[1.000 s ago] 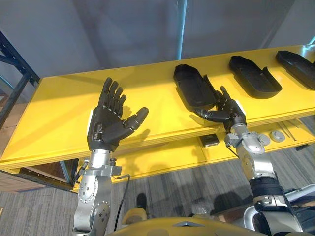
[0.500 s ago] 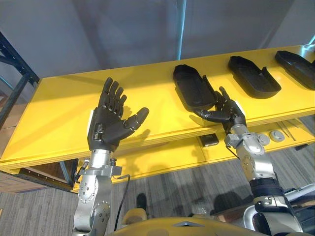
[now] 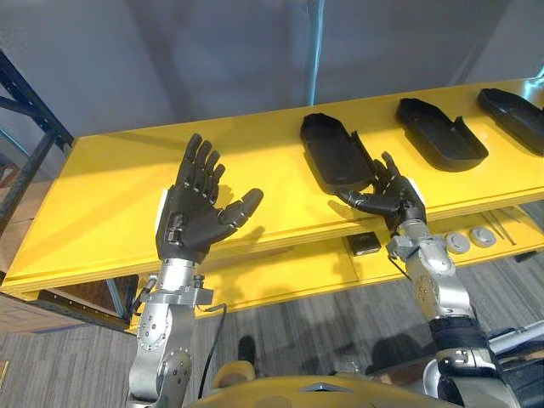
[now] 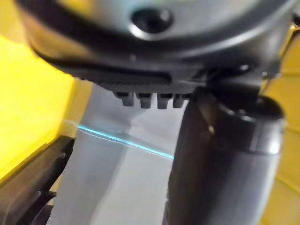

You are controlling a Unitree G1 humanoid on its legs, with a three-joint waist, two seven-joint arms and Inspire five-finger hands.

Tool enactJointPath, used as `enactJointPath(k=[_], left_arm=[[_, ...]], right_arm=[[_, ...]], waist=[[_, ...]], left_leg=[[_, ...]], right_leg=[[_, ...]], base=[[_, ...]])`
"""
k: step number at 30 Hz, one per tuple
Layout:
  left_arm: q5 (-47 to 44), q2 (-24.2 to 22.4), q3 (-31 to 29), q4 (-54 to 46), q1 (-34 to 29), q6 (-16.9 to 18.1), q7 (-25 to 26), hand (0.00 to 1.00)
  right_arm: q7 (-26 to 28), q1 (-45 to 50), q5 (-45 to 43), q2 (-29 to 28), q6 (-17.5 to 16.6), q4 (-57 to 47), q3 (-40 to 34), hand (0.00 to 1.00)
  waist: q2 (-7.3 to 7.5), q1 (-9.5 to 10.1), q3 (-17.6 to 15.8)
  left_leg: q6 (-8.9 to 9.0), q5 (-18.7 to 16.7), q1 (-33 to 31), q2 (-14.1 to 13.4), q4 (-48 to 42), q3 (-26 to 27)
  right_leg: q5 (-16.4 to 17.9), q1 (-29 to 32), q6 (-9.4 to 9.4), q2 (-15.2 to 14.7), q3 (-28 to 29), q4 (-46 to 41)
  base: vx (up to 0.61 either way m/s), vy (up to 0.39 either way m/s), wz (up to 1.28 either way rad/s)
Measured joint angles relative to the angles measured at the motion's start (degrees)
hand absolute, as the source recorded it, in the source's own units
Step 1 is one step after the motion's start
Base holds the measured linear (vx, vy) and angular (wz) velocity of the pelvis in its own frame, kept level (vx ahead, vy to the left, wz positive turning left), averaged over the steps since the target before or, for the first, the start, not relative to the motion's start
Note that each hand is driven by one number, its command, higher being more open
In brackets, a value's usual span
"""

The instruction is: Walk over and take three plastic housings, then place them on the shelf

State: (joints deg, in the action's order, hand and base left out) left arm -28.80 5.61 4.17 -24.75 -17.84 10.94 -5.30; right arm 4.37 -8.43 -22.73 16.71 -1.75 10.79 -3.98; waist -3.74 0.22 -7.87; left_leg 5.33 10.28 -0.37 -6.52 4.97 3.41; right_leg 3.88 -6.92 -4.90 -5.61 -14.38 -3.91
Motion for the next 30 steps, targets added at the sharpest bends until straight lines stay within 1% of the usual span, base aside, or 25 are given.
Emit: enactJointPath(k=[1, 3, 7, 9, 12, 17, 19, 20, 22, 24, 27, 30], left_arm=[[0.1, 0.0, 0.1, 0.0, 0.0, 0.0, 0.0, 1.00], [0.1, 0.0, 0.1, 0.0, -0.1, 0.1, 0.1, 1.00], [0.1, 0.0, 0.0, 0.0, -0.2, 0.1, 0.2, 1.00], [0.1, 0.0, 0.0, 0.0, -0.2, 0.1, 0.4, 1.00], [0.2, 0.0, 0.0, 0.0, -0.3, 0.1, 0.9, 1.00], [0.2, 0.0, 0.2, 0.0, -0.3, 0.1, 2.1, 1.00], [0.2, 0.0, 0.1, 0.0, -0.4, 0.1, 2.4, 1.00], [0.2, 0.0, 0.2, 0.0, -0.4, 0.1, 2.4, 1.00], [0.2, 0.0, 0.5, 0.0, -0.5, 0.1, 2.5, 1.00], [0.2, 0.0, 0.5, 0.0, -0.8, 0.1, 2.8, 1.00], [0.2, 0.0, 0.5, 0.0, -0.8, 0.1, 2.9, 1.00], [0.2, 0.0, 0.5, 0.0, -0.9, 0.1, 3.6, 1.00]], right_arm=[[-0.1, 0.9, 0.0, -0.3, -0.1, -1.5, 0.0, 1.00], [-0.9, 4.4, 1.0, -1.8, -0.3, -8.0, -0.5, 1.00], [-0.7, 7.6, 2.1, -2.3, -0.4, -16.3, -3.3, 1.00], [0.3, 8.5, 2.1, -2.6, -0.9, -19.4, -4.7, 1.00], [2.4, 10.5, 2.0, -3.2, -1.3, -23.0, -4.9, 1.00], [6.4, 14.3, 1.7, -3.6, -1.1, -26.7, -3.4, 1.00], [8.9, 15.4, 1.6, -3.6, 0.4, -27.6, -1.5, 1.00], [9.2, 15.6, 1.6, -3.6, 0.6, -27.6, -0.9, 1.00], [9.7, 16.4, 1.5, -3.6, 2.4, -27.6, 1.0, 1.00], [9.5, 17.1, 1.0, -3.6, 4.9, -27.1, 3.5, 1.00], [8.6, 17.3, 1.0, -3.6, 6.3, -26.0, 5.4, 1.00], [7.5, 17.3, 1.1, -3.6, 6.5, -24.0, 6.3, 1.00]], waist=[[0.00, -0.03, 0.0], [0.00, -0.35, 0.0], [0.04, -0.63, 0.0], [0.16, -1.08, 0.1], [0.54, -1.98, 0.3], [1.33, -2.01, 0.8], [1.43, -2.05, 0.8], [1.43, -2.03, 0.8], [1.43, -1.98, 0.8], [1.43, -1.94, 0.8], [1.43, -1.84, 0.8], [1.46, -1.84, 0.8]], left_leg=[[0.01, 0.0, 0.0, 0.0, 0.0, 0.1], [-0.05, -0.1, -0.1, -0.1, 0.0, 0.7], [-0.07, -0.4, 0.0, -0.1, 0.0, 1.9], [-0.06, -0.5, -0.1, -0.1, 0.0, 2.4], [-0.09, -0.6, -0.1, -0.2, 0.0, 3.0], [-0.19, -0.9, 0.0, -0.2, -0.1, 3.8], [-0.19, -0.9, 0.0, -0.2, -0.1, 4.0], [-0.20, -0.9, 0.0, -0.2, -0.1, 4.0], [-0.20, -0.9, 0.0, -0.2, -0.1, 4.0], [-0.20, -0.9, 0.0, -0.2, -0.1, 3.9], [-0.22, -0.9, -0.1, -0.2, -0.1, 3.8], [-0.24, -0.9, -0.1, -0.1, 0.0, 3.6]], right_leg=[[0.0, 0.0, 0.00, 0.0, 0.1, 0.0], [0.0, 0.5, -0.03, 0.0, 0.7, 0.0], [-0.2, 1.1, -0.27, -0.1, 2.1, 0.0], [-0.2, 1.6, -0.28, -0.2, 2.4, 0.0], [-0.2, 1.9, -0.32, -0.1, 3.0, 0.0], [-0.3, 2.3, -0.37, -0.2, 3.7, 0.0], [-0.3, 2.4, -0.39, -0.2, 3.9, 0.0], [-0.3, 2.4, -0.40, -0.2, 3.9, 0.0], [-0.3, 2.4, -0.40, -0.2, 3.9, 0.0], [-0.3, 2.4, -0.40, -0.2, 3.9, 0.0], [-0.3, 2.4, -0.41, -0.3, 3.7, 0.0], [-0.3, 2.3, -0.40, -0.3, 3.6, 0.0]], base=[[0.00, 0.000, -0.07], [0.00, -0.002, -0.11], [0.00, -0.004, -0.16], [-0.01, -0.004, -0.12], [0.00, -0.010, -0.10], [0.02, -0.008, -0.07], [0.01, -0.002, -0.02], [0.00, 0.000, 0.00], [0.00, 0.000, 0.00], [0.00, 0.000, 0.00], [0.00, 0.000, 0.00], [0.00, 0.000, 0.00]])
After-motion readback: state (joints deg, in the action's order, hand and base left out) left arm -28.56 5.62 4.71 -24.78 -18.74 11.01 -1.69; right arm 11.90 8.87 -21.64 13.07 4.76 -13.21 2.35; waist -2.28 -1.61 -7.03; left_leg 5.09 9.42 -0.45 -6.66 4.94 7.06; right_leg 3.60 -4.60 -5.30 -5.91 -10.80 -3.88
